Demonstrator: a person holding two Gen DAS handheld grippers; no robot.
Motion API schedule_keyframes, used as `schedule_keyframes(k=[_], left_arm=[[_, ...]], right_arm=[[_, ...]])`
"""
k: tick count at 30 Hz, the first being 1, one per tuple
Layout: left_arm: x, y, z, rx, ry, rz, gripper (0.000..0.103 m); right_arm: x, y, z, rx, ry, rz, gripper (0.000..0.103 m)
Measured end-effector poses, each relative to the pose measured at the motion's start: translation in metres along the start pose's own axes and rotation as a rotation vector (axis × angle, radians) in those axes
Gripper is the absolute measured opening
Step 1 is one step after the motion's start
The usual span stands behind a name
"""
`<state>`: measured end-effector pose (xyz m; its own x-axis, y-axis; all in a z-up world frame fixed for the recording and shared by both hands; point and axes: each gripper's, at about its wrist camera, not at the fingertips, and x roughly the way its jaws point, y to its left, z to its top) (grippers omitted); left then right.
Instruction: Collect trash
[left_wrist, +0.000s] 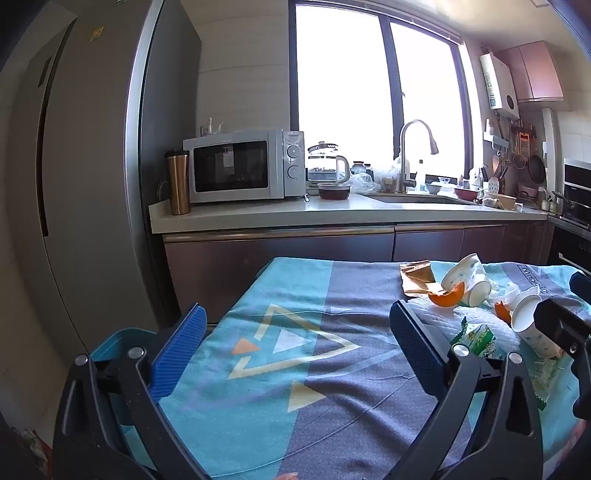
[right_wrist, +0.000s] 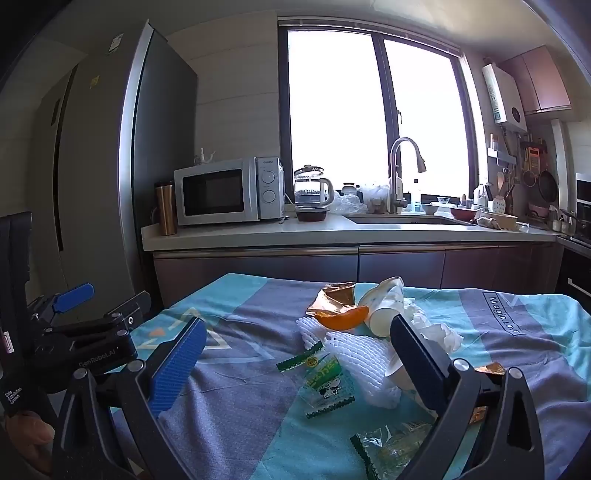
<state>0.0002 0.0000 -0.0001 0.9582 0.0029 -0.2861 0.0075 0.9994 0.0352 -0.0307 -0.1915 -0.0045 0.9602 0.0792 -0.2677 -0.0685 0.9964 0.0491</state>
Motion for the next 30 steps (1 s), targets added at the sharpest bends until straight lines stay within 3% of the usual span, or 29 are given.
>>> schedule_keyframes(k=[30], left_arm=[[-0.0104, 0.0073, 0.0007, -0.027, -0.035, 0.007, 0.098]], right_arm=[[-0.0024, 0.0037, 0.0021, 0.002, -0.020, 0.002, 0.096]])
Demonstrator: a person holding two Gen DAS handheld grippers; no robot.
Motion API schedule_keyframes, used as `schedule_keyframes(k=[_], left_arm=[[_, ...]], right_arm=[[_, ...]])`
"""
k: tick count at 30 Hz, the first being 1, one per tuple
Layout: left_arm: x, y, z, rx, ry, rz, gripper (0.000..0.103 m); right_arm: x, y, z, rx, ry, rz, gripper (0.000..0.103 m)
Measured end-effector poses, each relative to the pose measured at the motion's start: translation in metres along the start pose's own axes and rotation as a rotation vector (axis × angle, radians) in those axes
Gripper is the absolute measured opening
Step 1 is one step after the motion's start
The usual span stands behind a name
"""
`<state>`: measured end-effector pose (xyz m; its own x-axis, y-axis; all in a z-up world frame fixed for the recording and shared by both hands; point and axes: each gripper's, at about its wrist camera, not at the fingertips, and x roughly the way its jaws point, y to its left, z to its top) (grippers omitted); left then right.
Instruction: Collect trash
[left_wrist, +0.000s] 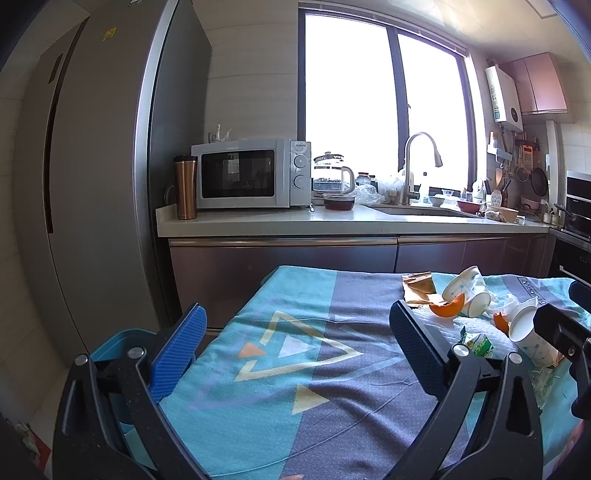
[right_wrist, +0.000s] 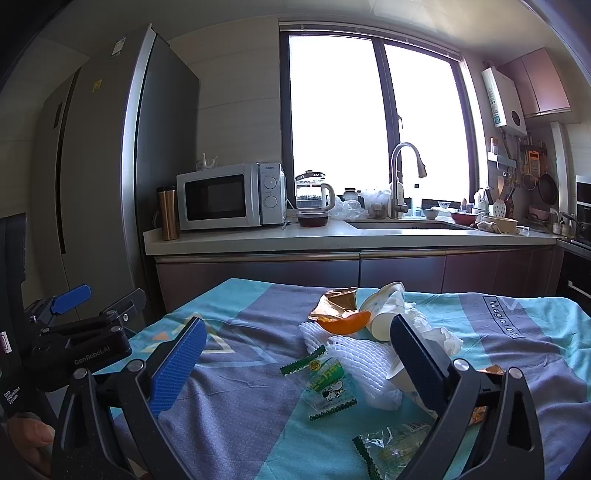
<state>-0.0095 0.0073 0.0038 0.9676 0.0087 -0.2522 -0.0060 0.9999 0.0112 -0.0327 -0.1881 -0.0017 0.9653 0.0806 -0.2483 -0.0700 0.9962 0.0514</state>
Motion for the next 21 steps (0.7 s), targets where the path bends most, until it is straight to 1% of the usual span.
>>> schedule_keyframes(k=[21], left_arm=[[0.0000, 0.0014, -0.0014, -0.004, -0.012, 0.001, 0.098]], right_arm=[[-0.0005, 0.0007, -0.0002, 0.004, -0.007, 0.004, 0.096]])
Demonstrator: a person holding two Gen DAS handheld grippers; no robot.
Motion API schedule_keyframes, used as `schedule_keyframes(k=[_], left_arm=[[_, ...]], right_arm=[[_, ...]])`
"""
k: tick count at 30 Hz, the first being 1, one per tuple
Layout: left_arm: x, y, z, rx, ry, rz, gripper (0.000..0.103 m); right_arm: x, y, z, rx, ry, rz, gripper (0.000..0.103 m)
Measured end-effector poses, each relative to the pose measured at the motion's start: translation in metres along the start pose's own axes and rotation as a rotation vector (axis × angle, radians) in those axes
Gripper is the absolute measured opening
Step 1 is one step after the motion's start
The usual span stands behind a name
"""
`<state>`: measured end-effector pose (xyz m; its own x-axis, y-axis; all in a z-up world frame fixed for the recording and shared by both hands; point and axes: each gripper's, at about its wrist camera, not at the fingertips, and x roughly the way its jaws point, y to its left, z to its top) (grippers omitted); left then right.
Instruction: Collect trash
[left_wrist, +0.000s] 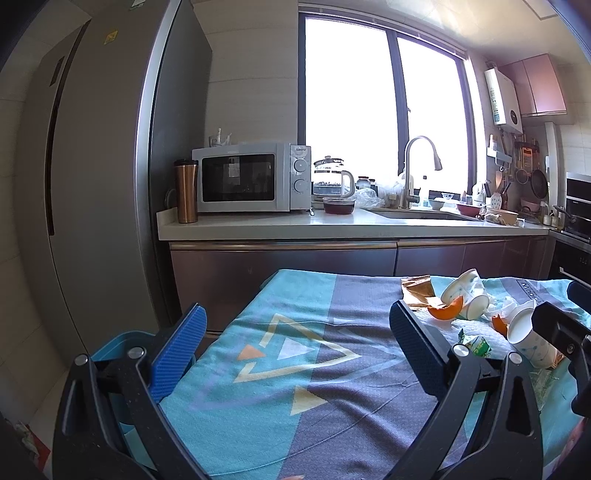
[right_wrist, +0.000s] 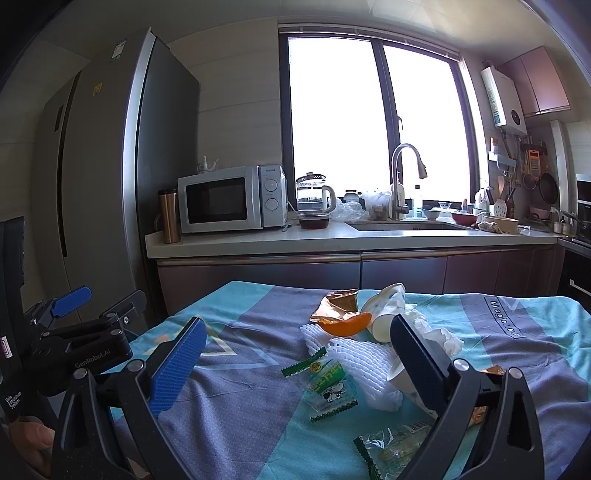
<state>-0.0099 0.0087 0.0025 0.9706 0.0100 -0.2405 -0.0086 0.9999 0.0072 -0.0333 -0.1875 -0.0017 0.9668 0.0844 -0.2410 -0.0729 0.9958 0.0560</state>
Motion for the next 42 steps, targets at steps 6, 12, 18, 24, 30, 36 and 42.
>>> schedule_keyframes(k=[6, 12, 18, 24, 30, 36, 42], left_arm=[[-0.0003, 0.0003, 0.0008, -0.002, -0.003, -0.002, 0.098], [-0.0006, 0.0002, 0.0006, -0.002, -0.003, -0.001, 0.098], [-0.0015, -0.0004, 0.0005, -0.003, -0.003, -0.002, 0.098], [-0.0021, -0.0003, 0.0004, -0.002, -0.007, -0.004, 0.098], [-0.0023, -0.0027, 0.0003, 0.001, -0.007, -0.007, 0.098], [-0.0026, -0.0052, -0.0007, 0.004, -0.005, -0.011, 0.098], [0.0007, -0.0070, -0.0028, 0.009, 0.008, -0.023, 0.098]], right_arm=[[0.0009, -0.0009, 0.0008, 0.003, -0.001, 0.001, 0.096], [0.0015, -0.0012, 0.0015, 0.004, 0.000, 0.005, 0.096], [0.0023, -0.0018, 0.0019, 0.006, 0.000, 0.010, 0.096], [0.0024, -0.0022, 0.0017, 0.007, 0.000, 0.011, 0.096], [0.0045, -0.0021, 0.0014, 0.009, -0.001, 0.014, 0.096], [0.0051, -0.0035, 0.0004, 0.016, 0.002, 0.018, 0.096], [0.0040, -0.0082, -0.0004, 0.022, 0.008, 0.021, 0.096]])
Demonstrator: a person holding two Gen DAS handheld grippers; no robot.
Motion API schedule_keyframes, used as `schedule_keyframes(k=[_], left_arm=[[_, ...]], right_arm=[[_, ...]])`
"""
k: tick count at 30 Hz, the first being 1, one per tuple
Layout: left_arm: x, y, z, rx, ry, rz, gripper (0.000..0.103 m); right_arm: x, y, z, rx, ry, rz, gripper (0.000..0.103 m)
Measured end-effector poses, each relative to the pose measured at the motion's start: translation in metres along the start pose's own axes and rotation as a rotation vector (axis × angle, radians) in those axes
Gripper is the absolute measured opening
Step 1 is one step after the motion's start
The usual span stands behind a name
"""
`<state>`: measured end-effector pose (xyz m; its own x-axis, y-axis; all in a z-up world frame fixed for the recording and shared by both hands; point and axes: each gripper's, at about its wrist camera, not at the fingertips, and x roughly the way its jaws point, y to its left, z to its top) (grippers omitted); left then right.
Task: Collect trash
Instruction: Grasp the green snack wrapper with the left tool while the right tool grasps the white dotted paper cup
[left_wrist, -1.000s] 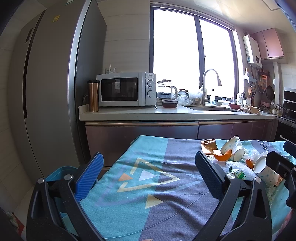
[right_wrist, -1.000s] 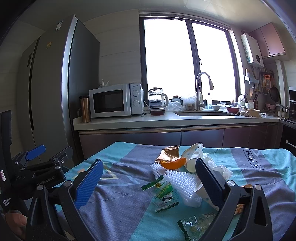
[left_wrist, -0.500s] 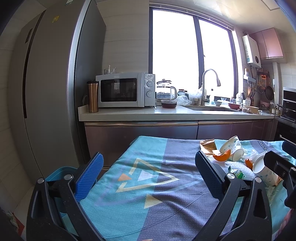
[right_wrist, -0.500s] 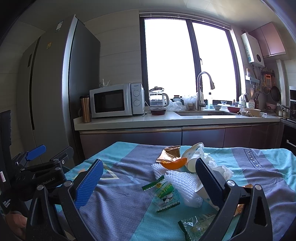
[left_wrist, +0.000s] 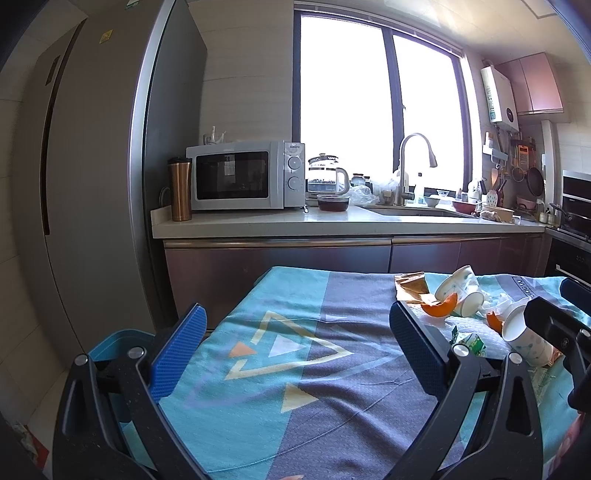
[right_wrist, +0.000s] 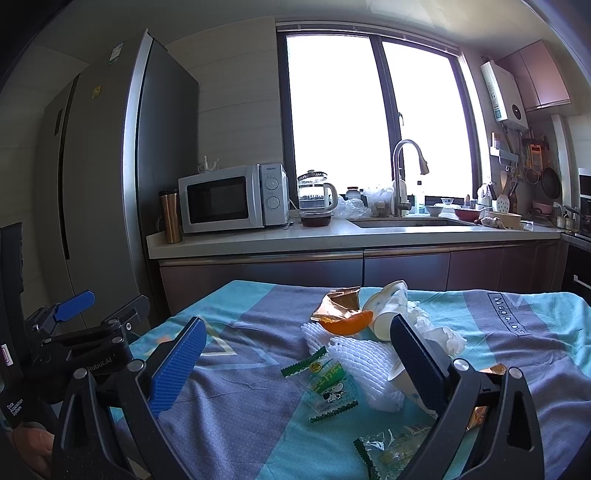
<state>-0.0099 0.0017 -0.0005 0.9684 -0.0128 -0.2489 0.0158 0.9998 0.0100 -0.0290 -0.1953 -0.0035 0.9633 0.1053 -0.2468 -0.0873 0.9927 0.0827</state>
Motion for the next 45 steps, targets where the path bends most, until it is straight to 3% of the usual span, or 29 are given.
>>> schedule_keyframes(k=[9, 16, 21, 33, 38, 41, 43, 45], left_arm=[[0.014, -0.010, -0.007, 0.020, 0.068, -0.049, 0.098], [0.032, -0.040, -0.019, 0.067, 0.157, -0.174, 0.098], [0.051, -0.070, -0.025, 0.100, 0.227, -0.320, 0.098], [0.116, -0.120, -0.041, 0.149, 0.451, -0.509, 0.097], [0.134, -0.137, -0.044, 0.164, 0.538, -0.568, 0.090], [0.141, -0.147, -0.045, 0.161, 0.581, -0.599, 0.079], [0.146, -0.149, -0.047, 0.151, 0.609, -0.617, 0.065], [0.148, -0.150, -0.048, 0.138, 0.620, -0.632, 0.057]], right_arm=[[-0.001, -0.023, -0.006, 0.030, 0.031, -0.033, 0.096], [0.003, -0.068, -0.019, 0.096, 0.107, -0.123, 0.096], [0.010, -0.097, -0.025, 0.120, 0.169, -0.173, 0.096], [0.039, -0.091, -0.039, -0.040, 0.283, -0.187, 0.094], [0.048, -0.092, -0.042, -0.046, 0.323, -0.167, 0.082], [0.051, -0.092, -0.043, -0.050, 0.337, -0.162, 0.074], [0.051, -0.090, -0.043, -0.063, 0.341, -0.167, 0.068], [0.050, -0.091, -0.043, -0.067, 0.340, -0.168, 0.059]])
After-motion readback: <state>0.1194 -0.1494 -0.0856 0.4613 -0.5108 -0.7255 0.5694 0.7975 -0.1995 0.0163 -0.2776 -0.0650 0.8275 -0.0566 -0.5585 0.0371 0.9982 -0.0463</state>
